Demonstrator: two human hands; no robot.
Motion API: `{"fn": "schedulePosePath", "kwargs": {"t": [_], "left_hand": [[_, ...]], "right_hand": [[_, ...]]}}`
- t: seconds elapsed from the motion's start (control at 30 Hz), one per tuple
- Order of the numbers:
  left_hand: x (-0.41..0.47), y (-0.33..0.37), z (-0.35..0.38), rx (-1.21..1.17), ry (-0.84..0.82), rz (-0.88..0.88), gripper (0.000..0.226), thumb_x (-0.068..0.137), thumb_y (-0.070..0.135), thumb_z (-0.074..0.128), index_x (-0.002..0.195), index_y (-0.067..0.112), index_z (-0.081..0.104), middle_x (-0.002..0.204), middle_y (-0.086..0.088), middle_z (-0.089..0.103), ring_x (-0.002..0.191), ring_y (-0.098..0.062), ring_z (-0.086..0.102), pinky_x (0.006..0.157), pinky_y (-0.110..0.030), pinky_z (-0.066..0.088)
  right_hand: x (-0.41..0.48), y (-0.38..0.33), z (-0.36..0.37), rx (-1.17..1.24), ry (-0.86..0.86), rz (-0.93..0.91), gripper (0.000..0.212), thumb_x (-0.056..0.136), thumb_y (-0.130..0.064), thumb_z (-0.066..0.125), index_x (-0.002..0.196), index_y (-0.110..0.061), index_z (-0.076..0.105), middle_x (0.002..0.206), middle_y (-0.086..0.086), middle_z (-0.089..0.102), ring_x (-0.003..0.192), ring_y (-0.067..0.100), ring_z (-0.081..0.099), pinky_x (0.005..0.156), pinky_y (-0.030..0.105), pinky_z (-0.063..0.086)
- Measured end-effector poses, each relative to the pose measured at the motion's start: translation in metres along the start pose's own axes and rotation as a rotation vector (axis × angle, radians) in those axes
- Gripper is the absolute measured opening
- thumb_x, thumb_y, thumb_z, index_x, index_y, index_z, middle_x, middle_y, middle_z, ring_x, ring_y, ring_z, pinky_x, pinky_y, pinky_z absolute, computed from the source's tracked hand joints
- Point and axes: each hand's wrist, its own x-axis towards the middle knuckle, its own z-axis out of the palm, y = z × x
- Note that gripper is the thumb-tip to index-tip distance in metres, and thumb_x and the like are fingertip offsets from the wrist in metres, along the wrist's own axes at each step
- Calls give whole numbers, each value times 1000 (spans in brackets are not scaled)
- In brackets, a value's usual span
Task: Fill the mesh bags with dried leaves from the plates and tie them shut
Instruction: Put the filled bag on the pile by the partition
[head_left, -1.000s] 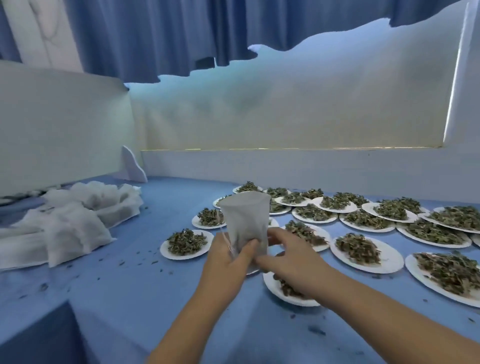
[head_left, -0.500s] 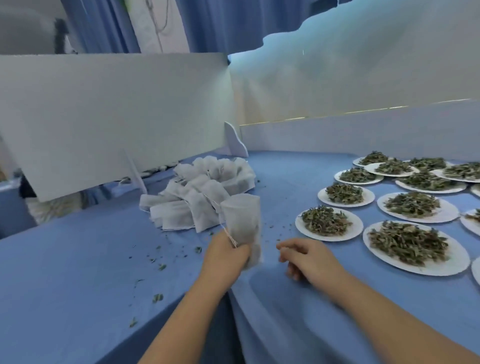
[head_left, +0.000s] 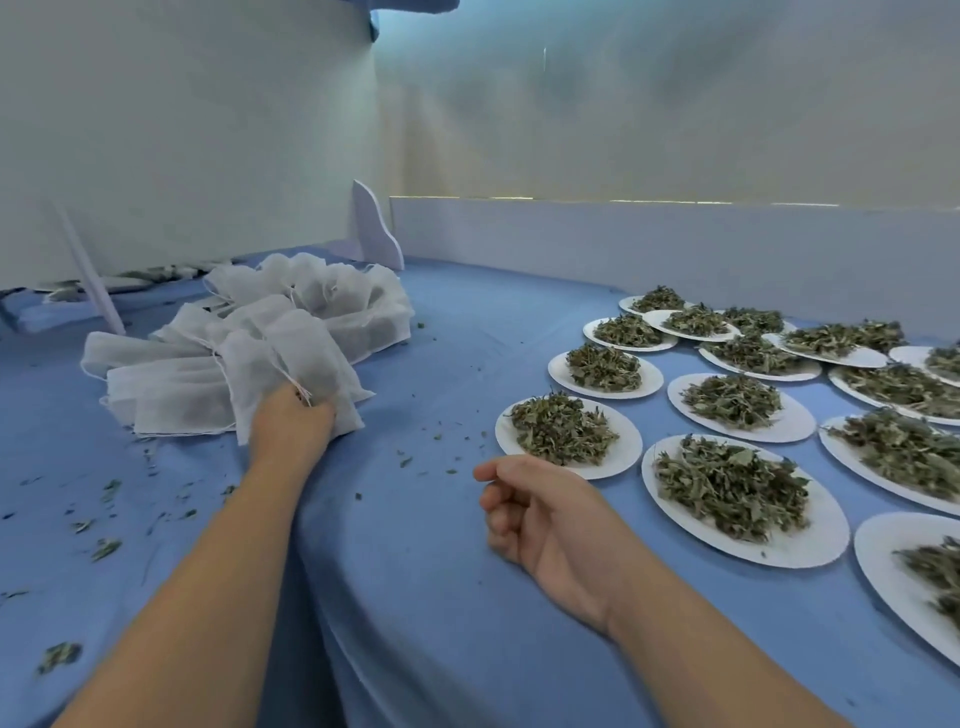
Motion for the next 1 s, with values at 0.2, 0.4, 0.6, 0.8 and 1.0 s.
{"fn": "schedulePosePath", "kwargs": {"t": [0.2,0.4,0.6,0.8,1.0], "left_hand": [[15,-9,-5,0,124,-67,51,73,36,73,105,2,54,106,-18,57,91,-35,56,71,-42,47],[-14,5,-22,98,220,20,60,87,31,64,137,10,39,133,-18,37,108,-39,50,90,-48,45],[-90,50,-38,-52,108,348,33,90,11,57,123,12,54,115,-2,44,87,-16,50,74,-22,37],[-202,110,-40,-238,-181,601,32,87,6,61,93,37,60,84,10,54,63,-9,48,59,-12,37],[-304,182,-9,-535,-516,591,40,90,3,55,91,40,66,71,5,58,49,-4,41,48,-12,34]], "right_hand": [[3,2,-4,9,-22,3,18,90,-13,55,83,-7,70,67,4,59,51,12,50,50,22,44],[-1,-1,-2,36,-42,4,20,72,-24,64,80,-8,73,68,5,59,53,13,50,53,24,43],[-22,-11,6,107,35,13,27,68,-28,67,81,-4,71,68,10,60,54,16,51,56,26,41],[-85,-35,-8,66,45,-80,20,72,-25,63,82,-8,71,69,7,59,52,18,52,52,26,41],[-176,-84,-47,-24,19,-311,24,80,-23,54,84,-6,70,69,5,60,53,17,53,57,28,42]]}}
